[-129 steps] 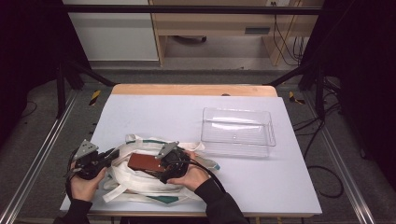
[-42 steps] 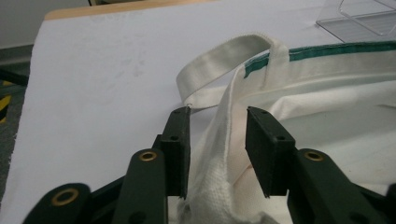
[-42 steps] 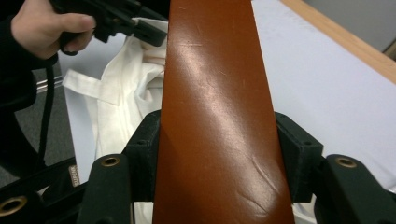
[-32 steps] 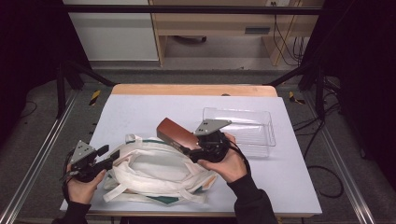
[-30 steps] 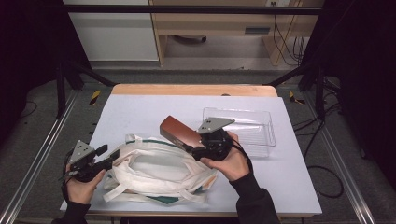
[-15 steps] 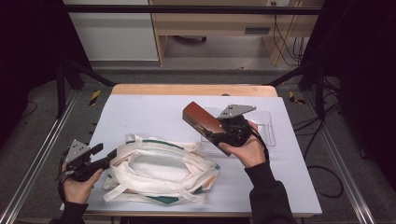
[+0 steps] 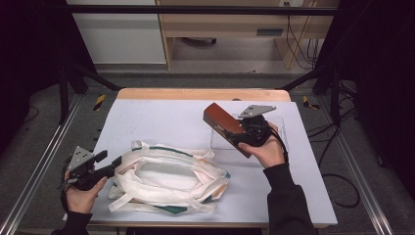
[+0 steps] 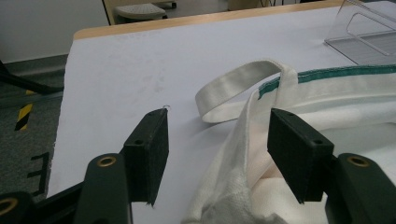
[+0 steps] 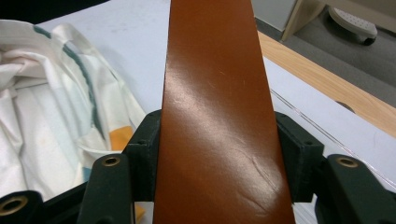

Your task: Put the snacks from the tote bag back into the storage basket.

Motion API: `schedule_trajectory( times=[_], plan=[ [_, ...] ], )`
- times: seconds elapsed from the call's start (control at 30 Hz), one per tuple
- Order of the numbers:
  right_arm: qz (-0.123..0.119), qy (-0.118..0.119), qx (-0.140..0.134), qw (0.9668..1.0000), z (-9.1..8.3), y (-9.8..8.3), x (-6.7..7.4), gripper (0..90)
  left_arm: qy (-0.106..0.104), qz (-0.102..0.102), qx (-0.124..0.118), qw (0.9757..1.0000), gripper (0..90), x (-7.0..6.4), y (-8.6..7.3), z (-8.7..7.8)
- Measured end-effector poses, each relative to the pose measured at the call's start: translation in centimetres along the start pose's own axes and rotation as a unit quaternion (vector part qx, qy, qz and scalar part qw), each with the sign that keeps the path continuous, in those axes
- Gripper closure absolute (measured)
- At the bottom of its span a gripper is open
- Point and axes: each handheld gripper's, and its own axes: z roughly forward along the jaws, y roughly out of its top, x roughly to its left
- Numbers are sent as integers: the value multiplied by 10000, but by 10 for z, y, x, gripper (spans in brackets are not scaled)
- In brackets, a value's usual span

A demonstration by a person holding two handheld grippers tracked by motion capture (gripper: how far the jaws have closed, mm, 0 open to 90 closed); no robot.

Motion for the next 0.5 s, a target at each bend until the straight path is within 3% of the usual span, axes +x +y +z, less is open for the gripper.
schedule_trajectory(
  times=[0.3, 0.5],
  plan=[
    [205, -150, 72, 9997, 6, -6, -23, 431, 21, 7, 47, 10000, 384, 1, -1, 2],
    [132, -267, 189, 9994, 10, -10, -37, 432, 40, -2, 47, 10000, 385, 2, -1, 2]
  ],
)
